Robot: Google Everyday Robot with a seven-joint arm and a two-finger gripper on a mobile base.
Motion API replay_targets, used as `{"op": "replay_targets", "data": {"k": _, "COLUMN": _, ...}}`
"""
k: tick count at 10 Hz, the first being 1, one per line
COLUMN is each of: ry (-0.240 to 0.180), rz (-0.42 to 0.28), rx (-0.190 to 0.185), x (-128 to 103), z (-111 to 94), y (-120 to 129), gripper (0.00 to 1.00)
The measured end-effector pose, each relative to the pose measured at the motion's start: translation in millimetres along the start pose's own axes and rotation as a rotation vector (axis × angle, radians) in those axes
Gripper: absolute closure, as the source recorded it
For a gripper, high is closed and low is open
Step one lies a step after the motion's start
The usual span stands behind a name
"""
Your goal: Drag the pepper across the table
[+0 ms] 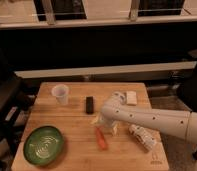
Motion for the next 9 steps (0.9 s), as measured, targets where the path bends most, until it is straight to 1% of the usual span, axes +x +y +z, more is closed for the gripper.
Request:
{"op": "replay_targets", "data": {"k": 1, "ry": 0.000, "rz": -0.003, "rx": -0.001, "x": -0.1, "z": 0.3, "y": -0.1, "gripper": 0.20}}
{"op": "replay_targets", "data": {"k": 2, "ry": 0.003, "rz": -0.017, "rx": -0.016, "x": -2.3, "z": -3.5, "y": -2.2, "gripper": 0.20}}
{"op": "replay_targets", "data": {"k": 3, "ry": 0.002, "rz": -0.025, "rx": -0.043, "x": -6.8, "z": -11.0, "y": -7.4, "gripper": 0.20}}
{"op": "replay_targets", "data": {"k": 4, "ry": -0.008, "rz": -0.026, "rx": -0.063, "x": -11.2, "z": -19.3, "y": -9.1, "gripper": 0.20}}
{"op": "replay_targets", "data": {"k": 5, "ry": -0.014, "rz": -0.022, "rx": -0.077, "x": -13.0, "z": -22.9, "y": -5.8, "gripper": 0.20}}
{"op": "replay_targets", "data": {"k": 6, "ry": -0.026, "rz": -0.020, "rx": -0.092, "x": -16.3, "z": -22.2, "y": -2.0, "gripper": 0.20}}
{"op": "replay_targets", "data": {"k": 7, "ry": -0.047, "rz": -0.018, "rx": -0.102, "x": -22.6, "z": -13.7, "y": 0.1, "gripper": 0.20}}
{"op": "replay_targets", "data": {"k": 9, "ry": -0.081, "rz": 0.001, "rx": -0.126, "x": -31.3, "z": 8.1, "y": 15.4, "gripper": 0.20}}
